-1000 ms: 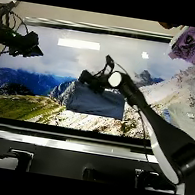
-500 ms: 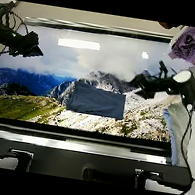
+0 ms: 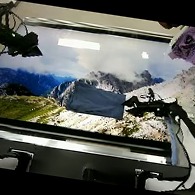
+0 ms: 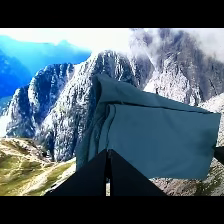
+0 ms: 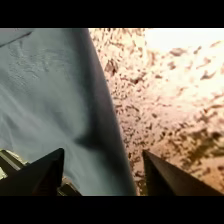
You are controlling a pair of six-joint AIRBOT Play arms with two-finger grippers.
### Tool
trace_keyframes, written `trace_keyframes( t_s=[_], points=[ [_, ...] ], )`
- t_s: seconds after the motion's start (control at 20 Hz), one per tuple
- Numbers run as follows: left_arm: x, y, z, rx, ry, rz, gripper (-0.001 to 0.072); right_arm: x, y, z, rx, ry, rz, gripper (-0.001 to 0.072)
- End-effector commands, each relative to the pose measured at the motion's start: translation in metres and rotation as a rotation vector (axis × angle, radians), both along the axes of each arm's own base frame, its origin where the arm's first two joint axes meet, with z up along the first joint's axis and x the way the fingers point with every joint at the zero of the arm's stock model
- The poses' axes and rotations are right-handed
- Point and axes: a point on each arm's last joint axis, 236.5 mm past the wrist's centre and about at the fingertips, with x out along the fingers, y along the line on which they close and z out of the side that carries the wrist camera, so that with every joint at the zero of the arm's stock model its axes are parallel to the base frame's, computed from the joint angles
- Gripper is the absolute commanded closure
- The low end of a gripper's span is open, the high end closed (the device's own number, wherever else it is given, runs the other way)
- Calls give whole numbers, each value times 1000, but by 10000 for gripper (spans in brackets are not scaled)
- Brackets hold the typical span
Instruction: Fold the clothes and pants, and hang the long-sleeved shirts on hangers.
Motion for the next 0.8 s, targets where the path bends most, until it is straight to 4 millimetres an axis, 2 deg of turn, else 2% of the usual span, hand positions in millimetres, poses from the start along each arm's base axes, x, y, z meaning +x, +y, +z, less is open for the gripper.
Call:
trace_keyframes(
  t_s=[0.0, 0.1, 0.2, 0.3, 0.35, 0.4, 0.5, 0.6, 0.75],
  points=[
    [0, 1, 0, 4, 0, 3, 690, 5, 13, -16, -8, -19, -11, 309],
    [0, 1, 0, 4, 0, 3, 690, 7, 20, -15, -3, -27, -12, 475],
    [0, 1, 0, 4, 0, 3, 690, 9, 31, -3, 51, -51, -5, 659],
    [0, 1, 0, 4, 0, 3, 690, 28, 30, 24, 99, -105, -34, 683],
    [0, 1, 0, 4, 0, 3, 690, 43, 21, 41, 98, -136, -49, 683],
    [0, 1, 0, 4, 0, 3, 690, 59, 8, 55, 85, -156, -76, 683],
    [0, 1, 0, 4, 0, 3, 690, 93, -31, 86, 31, -206, -149, 684],
    [0, 1, 0, 4, 0, 3, 690, 123, -80, 121, -30, -275, -239, 684],
    [0, 1, 0, 4, 0, 3, 690, 147, -162, 159, -160, -332, -385, 684]
  ],
)
